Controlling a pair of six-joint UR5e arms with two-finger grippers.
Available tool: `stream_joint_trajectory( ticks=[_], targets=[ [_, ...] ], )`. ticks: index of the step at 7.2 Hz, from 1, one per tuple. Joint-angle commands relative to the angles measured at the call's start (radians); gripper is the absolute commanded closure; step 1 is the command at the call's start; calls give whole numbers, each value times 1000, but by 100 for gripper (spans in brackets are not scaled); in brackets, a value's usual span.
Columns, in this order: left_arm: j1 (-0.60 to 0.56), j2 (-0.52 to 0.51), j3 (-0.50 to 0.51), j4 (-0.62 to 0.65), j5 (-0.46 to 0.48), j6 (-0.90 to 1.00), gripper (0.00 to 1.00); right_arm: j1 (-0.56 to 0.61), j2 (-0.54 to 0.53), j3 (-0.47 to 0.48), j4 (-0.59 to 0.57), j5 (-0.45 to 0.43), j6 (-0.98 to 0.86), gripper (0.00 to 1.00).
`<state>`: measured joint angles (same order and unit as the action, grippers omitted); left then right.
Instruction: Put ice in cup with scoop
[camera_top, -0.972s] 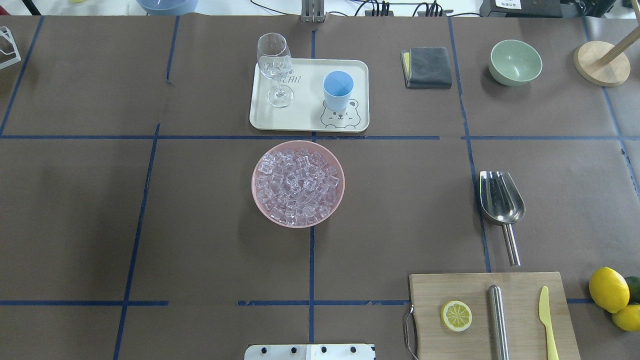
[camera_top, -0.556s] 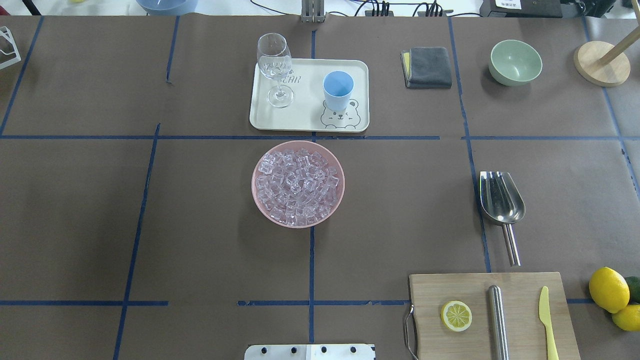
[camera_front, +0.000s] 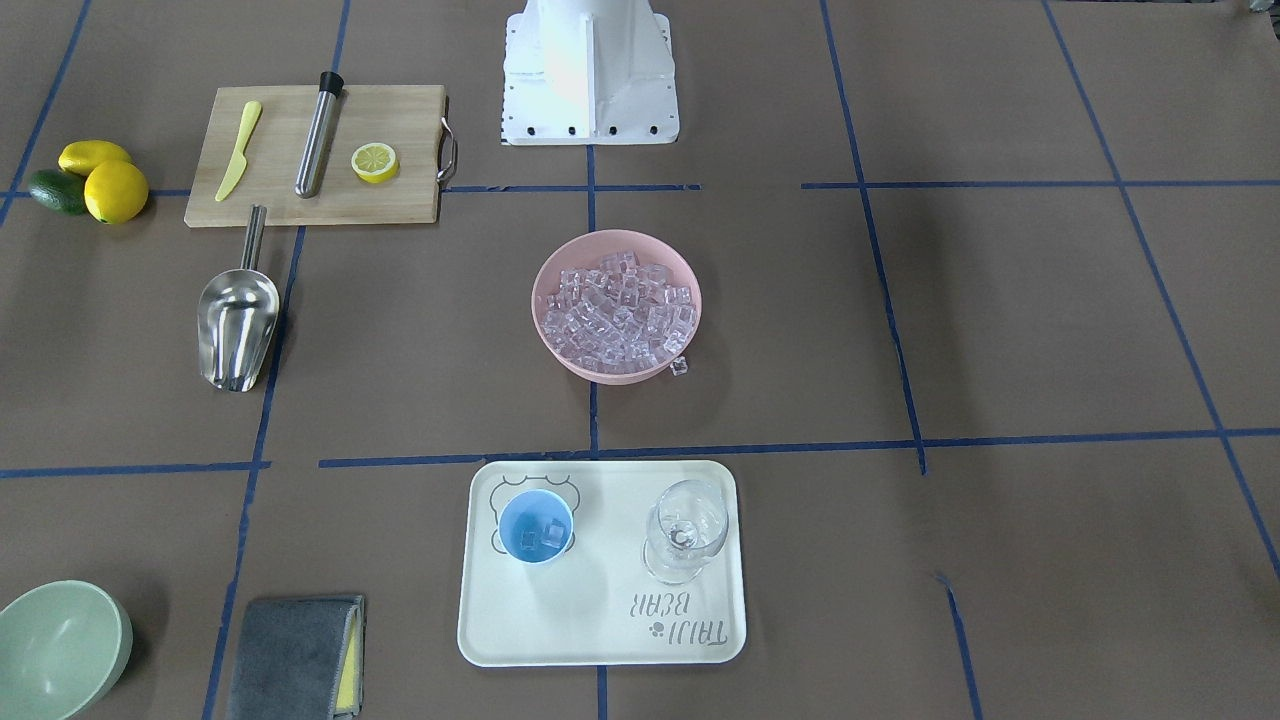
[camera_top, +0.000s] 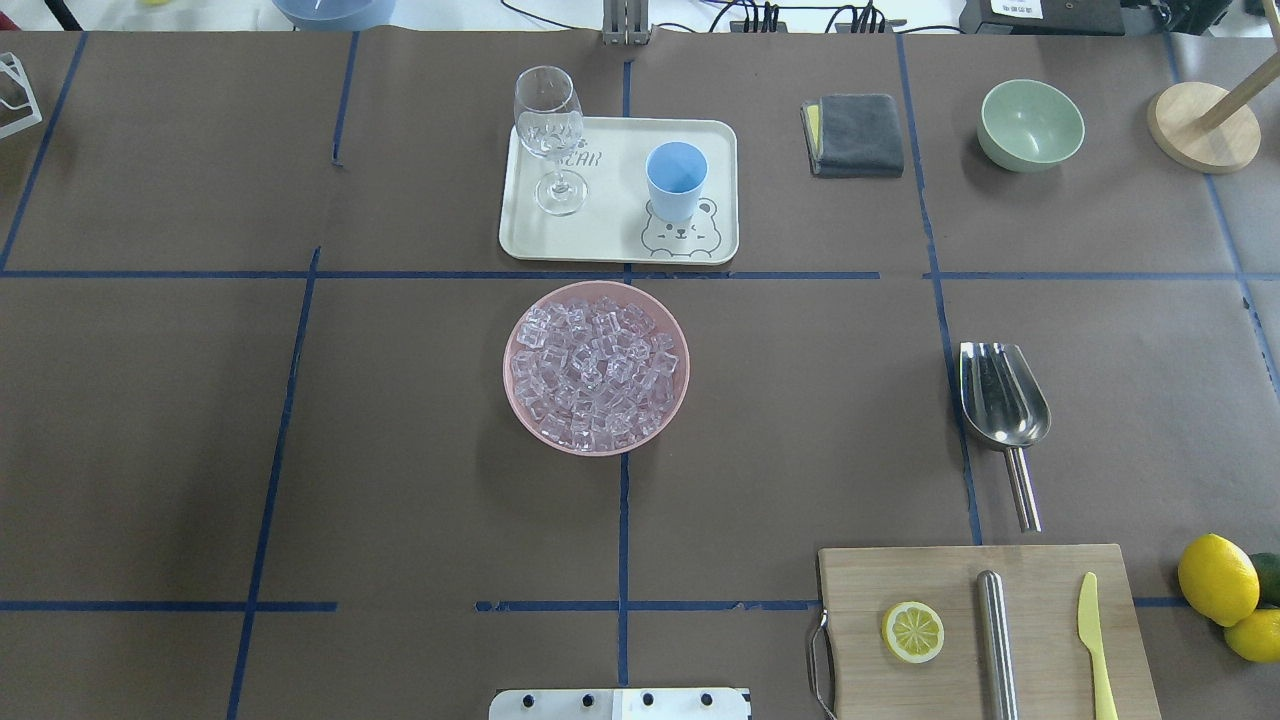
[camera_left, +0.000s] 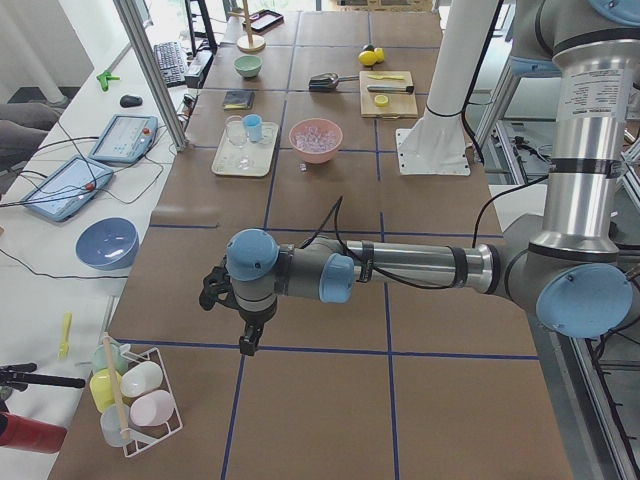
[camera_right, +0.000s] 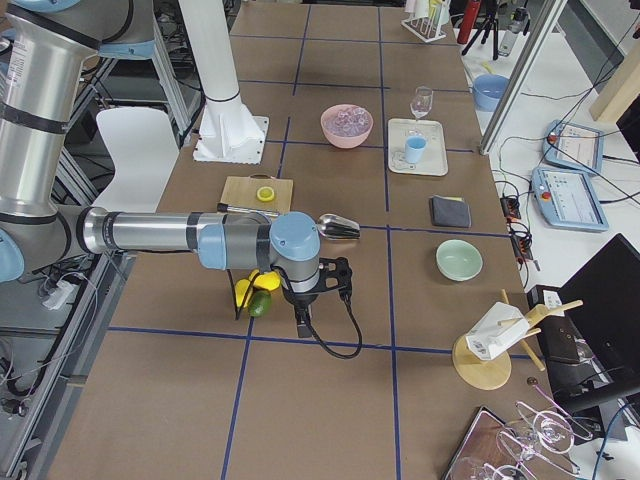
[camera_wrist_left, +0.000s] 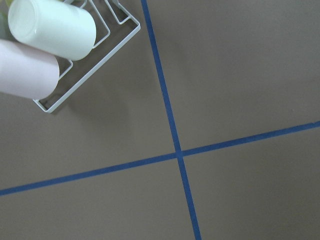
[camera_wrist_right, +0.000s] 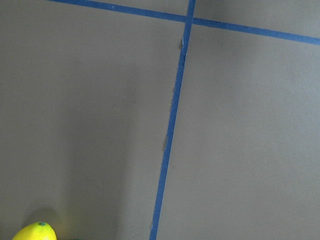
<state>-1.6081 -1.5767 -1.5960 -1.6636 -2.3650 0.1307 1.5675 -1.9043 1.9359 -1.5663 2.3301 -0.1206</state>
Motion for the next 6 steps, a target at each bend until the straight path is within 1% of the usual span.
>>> stream_joint_trajectory(
  ticks=[1, 3, 6],
  targets=[
    [1, 18, -4, -5, -6, 0, 0, 0, 1, 0, 2, 0, 2, 0],
    [2, 12, 17, -7, -2, 9, 0, 0, 5, -5, 5, -2, 1, 0],
    [1, 29, 13, -2, 3, 9, 0, -1, 34, -26, 9, -9, -2, 0]
  ],
)
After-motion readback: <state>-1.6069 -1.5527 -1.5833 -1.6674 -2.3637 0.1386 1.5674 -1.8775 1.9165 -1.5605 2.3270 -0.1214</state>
